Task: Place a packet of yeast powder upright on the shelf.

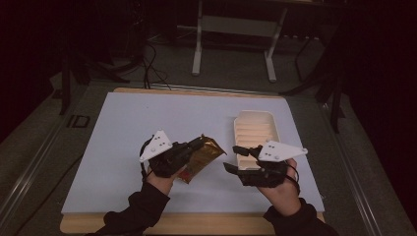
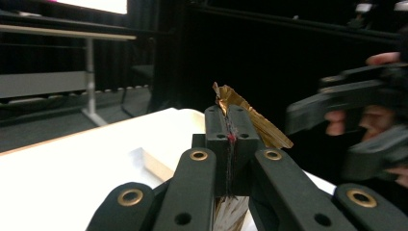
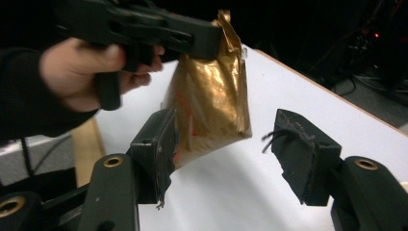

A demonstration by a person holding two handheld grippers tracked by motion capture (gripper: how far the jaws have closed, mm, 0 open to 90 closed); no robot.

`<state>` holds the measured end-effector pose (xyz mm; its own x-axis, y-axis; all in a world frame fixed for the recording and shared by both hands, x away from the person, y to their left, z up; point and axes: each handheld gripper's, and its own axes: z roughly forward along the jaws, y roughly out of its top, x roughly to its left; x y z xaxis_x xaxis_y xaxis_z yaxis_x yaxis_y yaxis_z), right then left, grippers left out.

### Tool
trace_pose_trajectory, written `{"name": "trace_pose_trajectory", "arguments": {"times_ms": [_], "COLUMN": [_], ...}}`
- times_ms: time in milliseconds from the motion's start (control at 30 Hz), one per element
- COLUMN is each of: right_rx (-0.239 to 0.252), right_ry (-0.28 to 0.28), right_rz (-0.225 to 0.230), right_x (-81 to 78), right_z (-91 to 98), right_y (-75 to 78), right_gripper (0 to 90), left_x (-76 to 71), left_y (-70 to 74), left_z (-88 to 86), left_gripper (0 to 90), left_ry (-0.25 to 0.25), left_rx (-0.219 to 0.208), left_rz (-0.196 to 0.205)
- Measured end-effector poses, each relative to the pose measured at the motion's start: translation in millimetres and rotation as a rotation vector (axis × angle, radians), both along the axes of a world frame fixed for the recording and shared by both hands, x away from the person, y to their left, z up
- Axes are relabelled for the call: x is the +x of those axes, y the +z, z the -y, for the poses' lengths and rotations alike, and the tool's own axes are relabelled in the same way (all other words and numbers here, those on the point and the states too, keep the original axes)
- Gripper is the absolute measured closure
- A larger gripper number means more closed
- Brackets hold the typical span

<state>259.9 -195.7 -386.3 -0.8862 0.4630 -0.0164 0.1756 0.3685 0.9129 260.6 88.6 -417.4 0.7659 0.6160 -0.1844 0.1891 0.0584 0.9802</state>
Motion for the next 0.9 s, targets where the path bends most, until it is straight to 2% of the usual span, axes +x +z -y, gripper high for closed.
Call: {"name": "trace_pose_trajectory", "arguments": {"times_ms": [33, 67, 167, 233, 333, 400, 433, 467, 500, 533, 600, 733, 833, 900], "right_rx": [0.000, -0.018, -0.015, -0.016, -0.045, -0.047, -0.048, -0.055, -0.061, -0.068, -0.082, -0.093, -0.108, -0.127], "right_ry": [0.000, -0.012, 0.006, 0.027, 0.044, 0.047, 0.061, 0.074, 0.086, 0.088, 0.124, 0.178, 0.194, 0.194], "right_rz": [0.000, 0.000, -0.024, -0.041, -0.043, -0.041, -0.052, -0.066, -0.078, -0.080, -0.119, -0.180, -0.181, -0.173], "right_x": [0.0, 4.2, 10.1, 13.5, 15.5, 15.5, 16.5, 18.5, 19.4, 19.7, 22.1, 29.2, 29.6, 28.9], "right_z": [0.0, -6.7, -11.2, -15.8, -24.4, -25.8, -27.3, -29.6, -30.3, -30.9, -31.5, -30.8, -30.6, -30.6], "right_y": [0.0, -1.8, -3.1, -5.1, -9.1, -9.6, -10.0, -10.2, -10.2, -10.1, -9.7, -10.5, -10.3, -8.8], "right_gripper": [41.0, 39.9, 38.0, 38.0, 42.1, 44.8, 47.2, 53.6, 55.6, 61.4, 71.3, 74.8, 75.7, 75.9], "left_x": [0.0, -1.8, -4.3, -5.3, -8.4, -9.7, -10.3, -10.7, -10.4, -10.3, -9.3, -7.8, -6.9, -5.7], "left_y": [0.0, 1.5, 2.5, 2.3, 1.7, 1.7, 1.7, 1.6, 1.7, 1.6, 0.2, -1.2, -1.2, -0.9], "left_z": [0.0, -1.0, -0.7, 0.5, 3.4, 4.2, 4.9, 5.0, 5.3, 5.8, 5.7, 4.6, 3.5, 2.4], "left_gripper": [90.0, 90.0, 90.0, 90.0, 90.0, 90.0, 90.0, 90.0, 90.0, 90.0, 90.0, 89.8, 88.8, 87.4], "left_ry": [0.000, -0.005, -0.026, -0.047, -0.064, -0.061, -0.079, -0.080, -0.090, -0.087, -0.095, -0.103, -0.119, -0.138], "left_rx": [0.000, -0.026, -0.059, -0.076, -0.089, -0.094, -0.107, -0.108, -0.108, -0.095, -0.084, -0.062, -0.047, -0.052], "left_rz": [0.000, 0.000, 0.016, 0.011, 0.029, 0.036, 0.036, 0.039, 0.039, 0.046, 0.048, 0.046, 0.044, 0.040]}}
